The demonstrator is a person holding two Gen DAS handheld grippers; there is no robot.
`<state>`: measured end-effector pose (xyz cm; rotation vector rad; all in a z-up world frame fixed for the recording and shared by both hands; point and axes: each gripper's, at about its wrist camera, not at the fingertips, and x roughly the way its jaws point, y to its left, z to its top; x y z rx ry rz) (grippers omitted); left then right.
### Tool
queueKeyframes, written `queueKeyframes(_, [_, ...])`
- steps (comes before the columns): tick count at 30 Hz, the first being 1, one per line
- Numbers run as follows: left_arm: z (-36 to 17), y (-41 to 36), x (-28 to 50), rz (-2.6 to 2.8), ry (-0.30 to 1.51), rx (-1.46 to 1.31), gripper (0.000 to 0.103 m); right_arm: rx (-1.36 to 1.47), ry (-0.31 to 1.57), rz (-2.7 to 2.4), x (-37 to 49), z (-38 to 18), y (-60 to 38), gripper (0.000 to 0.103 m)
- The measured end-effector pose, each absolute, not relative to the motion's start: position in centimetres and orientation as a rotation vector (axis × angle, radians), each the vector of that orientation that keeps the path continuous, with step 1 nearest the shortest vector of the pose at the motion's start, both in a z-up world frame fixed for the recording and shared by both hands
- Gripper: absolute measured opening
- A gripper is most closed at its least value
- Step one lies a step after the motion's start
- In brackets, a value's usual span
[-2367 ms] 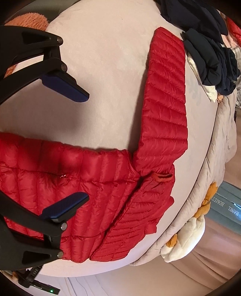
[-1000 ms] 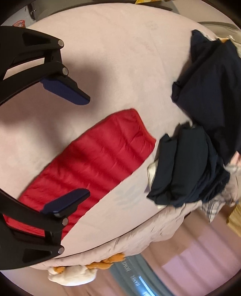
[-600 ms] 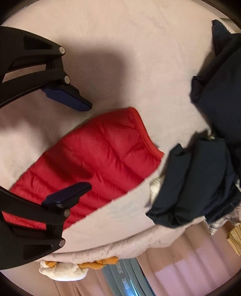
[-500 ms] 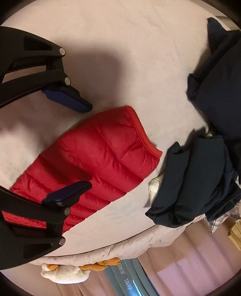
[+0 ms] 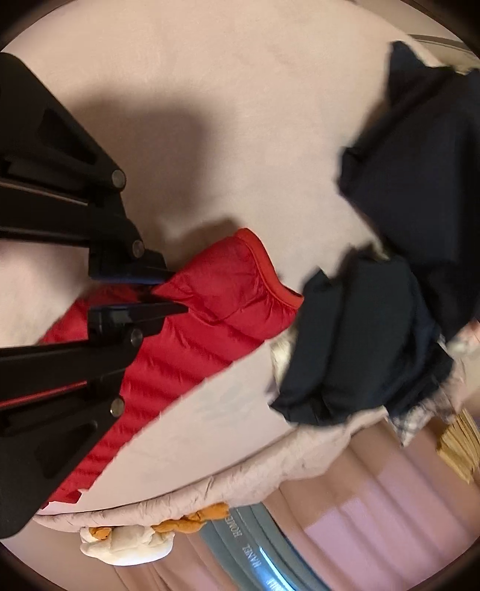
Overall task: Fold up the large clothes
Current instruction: 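Grasp the other sleeve cuff with the left tool, then lift the sleeve with the left tool, lay it across the body, release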
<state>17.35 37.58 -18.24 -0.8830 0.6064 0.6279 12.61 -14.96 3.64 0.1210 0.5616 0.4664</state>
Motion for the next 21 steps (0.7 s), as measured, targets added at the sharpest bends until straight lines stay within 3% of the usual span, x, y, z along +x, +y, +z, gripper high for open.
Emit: queueKeyframes(21, [-3.3, 24.4, 16.5, 0.405, 0.441, -0.61, 0.006, 0.218, 0.547, 0.448, 11.5, 3.4, -18.7, 0.089])
